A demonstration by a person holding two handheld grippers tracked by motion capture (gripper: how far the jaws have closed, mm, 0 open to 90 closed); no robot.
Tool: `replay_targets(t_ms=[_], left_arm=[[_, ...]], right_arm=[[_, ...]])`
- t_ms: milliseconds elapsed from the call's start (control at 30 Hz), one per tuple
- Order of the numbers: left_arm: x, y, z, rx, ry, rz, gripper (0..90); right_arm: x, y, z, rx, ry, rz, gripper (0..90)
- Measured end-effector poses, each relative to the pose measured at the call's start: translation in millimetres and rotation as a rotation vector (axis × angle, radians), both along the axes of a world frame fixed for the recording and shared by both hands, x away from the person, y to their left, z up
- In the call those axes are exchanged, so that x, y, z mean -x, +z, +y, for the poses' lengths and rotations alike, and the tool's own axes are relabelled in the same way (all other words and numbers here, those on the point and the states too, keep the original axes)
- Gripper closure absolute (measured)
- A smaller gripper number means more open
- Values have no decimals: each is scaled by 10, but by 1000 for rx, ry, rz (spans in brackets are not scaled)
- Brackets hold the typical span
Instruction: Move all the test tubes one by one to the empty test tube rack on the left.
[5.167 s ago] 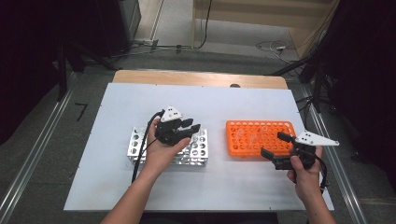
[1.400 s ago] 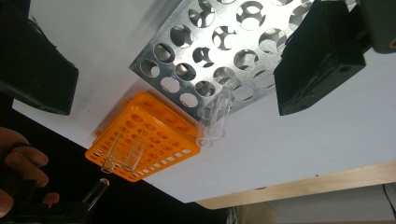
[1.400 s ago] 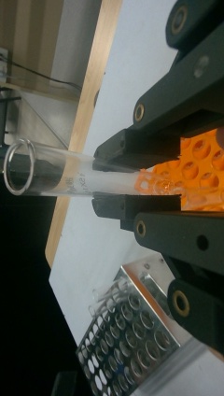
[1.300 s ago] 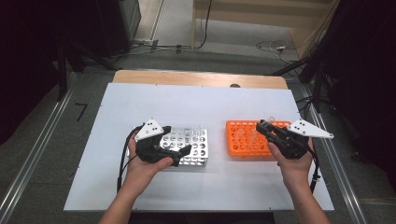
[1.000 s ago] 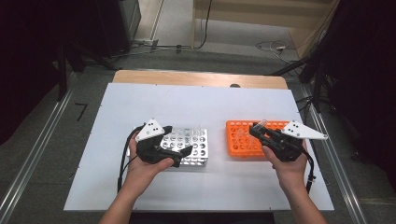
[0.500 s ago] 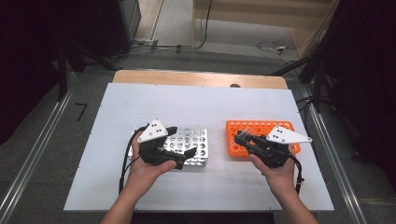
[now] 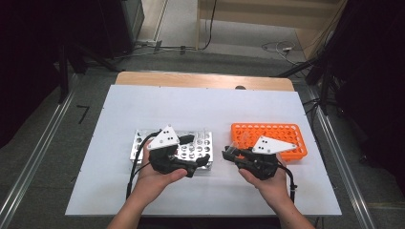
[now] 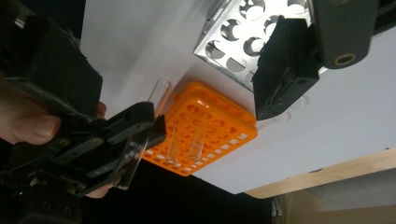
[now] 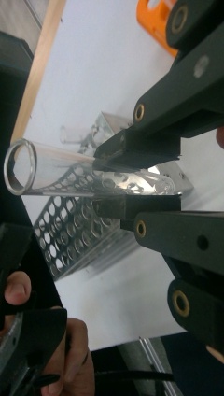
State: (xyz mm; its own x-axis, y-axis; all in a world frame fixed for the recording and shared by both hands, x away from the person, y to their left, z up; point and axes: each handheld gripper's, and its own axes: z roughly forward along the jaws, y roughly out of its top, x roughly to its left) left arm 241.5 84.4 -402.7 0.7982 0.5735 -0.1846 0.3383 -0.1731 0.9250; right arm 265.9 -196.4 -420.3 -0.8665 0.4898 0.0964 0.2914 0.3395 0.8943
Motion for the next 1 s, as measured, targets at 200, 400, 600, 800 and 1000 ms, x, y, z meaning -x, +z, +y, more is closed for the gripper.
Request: replay_targets(t_ms=[200, 400, 600, 800, 1000], left_arm=[[38, 20, -82, 17, -32, 3, 243], [70, 12, -157, 20, -75, 1, 356], [98, -15, -255, -2, -111, -3, 453], [113, -37, -302, -20, -131, -12, 592], [110, -58, -312, -27, -126, -12, 685]], right_arm=[[58, -48, 125, 23, 57, 15, 740], [106, -87, 230, 38, 96, 27, 740], [147, -101, 302, 48, 128, 31, 740], [168, -106, 330, 55, 151, 32, 740], [186, -106, 351, 59, 167, 37, 740]])
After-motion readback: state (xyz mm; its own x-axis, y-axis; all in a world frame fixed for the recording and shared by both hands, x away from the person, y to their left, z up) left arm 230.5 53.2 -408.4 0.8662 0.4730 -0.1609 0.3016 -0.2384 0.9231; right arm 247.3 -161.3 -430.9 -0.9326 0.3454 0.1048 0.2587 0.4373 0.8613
